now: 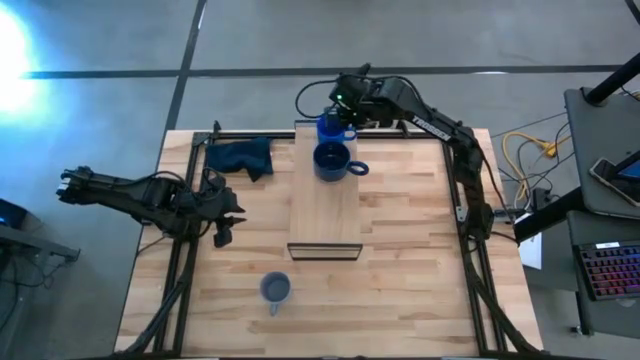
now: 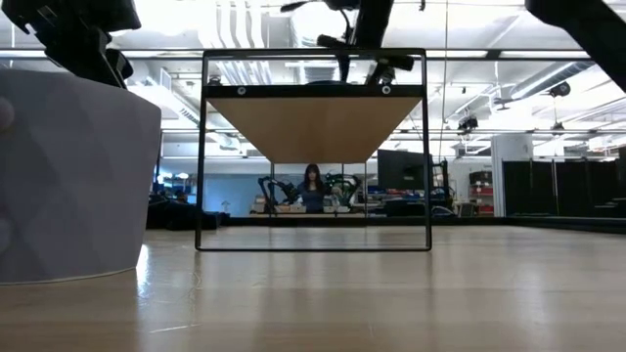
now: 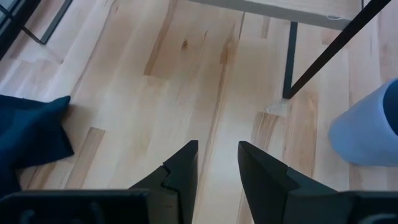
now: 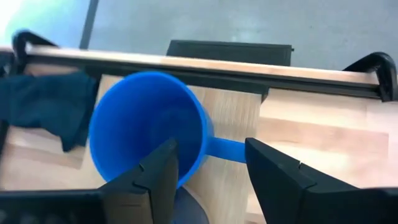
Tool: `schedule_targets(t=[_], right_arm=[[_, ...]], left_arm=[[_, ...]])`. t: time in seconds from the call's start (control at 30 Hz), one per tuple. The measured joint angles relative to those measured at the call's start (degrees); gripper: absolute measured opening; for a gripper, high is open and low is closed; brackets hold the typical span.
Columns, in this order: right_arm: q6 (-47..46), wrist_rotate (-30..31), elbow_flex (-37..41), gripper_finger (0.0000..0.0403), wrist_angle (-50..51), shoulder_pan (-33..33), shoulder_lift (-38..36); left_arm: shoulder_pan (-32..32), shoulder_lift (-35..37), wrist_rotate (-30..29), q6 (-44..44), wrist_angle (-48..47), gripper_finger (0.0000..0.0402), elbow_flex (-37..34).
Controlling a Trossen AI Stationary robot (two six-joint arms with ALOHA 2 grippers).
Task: Stack small to large cups/mugs on shelf
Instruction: Put the purple mug on the shelf
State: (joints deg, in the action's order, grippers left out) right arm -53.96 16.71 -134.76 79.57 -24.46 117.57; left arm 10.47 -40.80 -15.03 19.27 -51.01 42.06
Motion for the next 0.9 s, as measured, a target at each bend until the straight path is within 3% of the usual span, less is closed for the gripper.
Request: schedule_targets(t=[0.33,0.9], right_arm=[[9.0,0.4,0.0,0.0171,-0.2,-1.2,2.4],[11.2,1.3,0.0,0.0168,-1.0,-2.2,2.5]], left_arm=[[0.0,-0.4,0.0,1.4,0.2,0.01,-0.1],[0.0,-2.8,0.0,1.2,1.0,0.01,-0.2]])
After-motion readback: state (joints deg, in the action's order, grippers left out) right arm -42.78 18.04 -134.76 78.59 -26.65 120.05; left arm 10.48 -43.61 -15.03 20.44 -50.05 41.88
